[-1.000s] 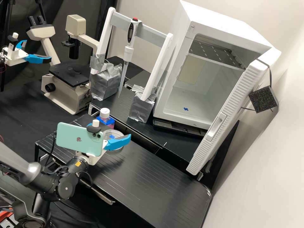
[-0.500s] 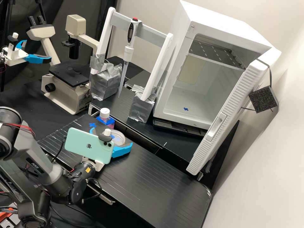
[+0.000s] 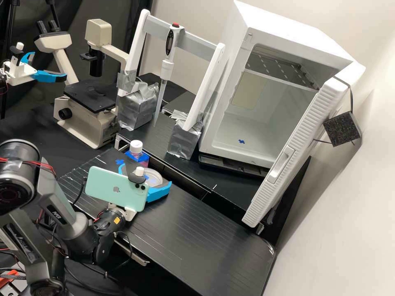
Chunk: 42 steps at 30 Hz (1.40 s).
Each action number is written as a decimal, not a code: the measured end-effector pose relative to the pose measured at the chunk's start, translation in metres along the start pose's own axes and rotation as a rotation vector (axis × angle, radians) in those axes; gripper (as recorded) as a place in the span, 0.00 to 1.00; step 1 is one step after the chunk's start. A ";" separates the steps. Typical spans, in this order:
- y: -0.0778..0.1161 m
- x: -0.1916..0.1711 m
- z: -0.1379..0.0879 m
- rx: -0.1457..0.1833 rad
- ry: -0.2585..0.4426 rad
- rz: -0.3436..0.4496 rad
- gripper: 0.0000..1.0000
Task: Move the petri dish to the incubator
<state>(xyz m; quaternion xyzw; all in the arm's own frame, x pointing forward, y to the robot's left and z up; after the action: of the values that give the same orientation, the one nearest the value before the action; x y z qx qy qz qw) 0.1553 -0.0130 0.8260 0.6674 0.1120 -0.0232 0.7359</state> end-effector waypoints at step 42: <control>0.035 -0.007 -0.003 0.096 -0.115 0.402 0.00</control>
<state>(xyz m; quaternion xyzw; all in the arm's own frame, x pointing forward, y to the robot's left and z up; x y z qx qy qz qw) 0.1548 -0.0075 0.8613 0.7080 -0.0667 0.0809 0.6984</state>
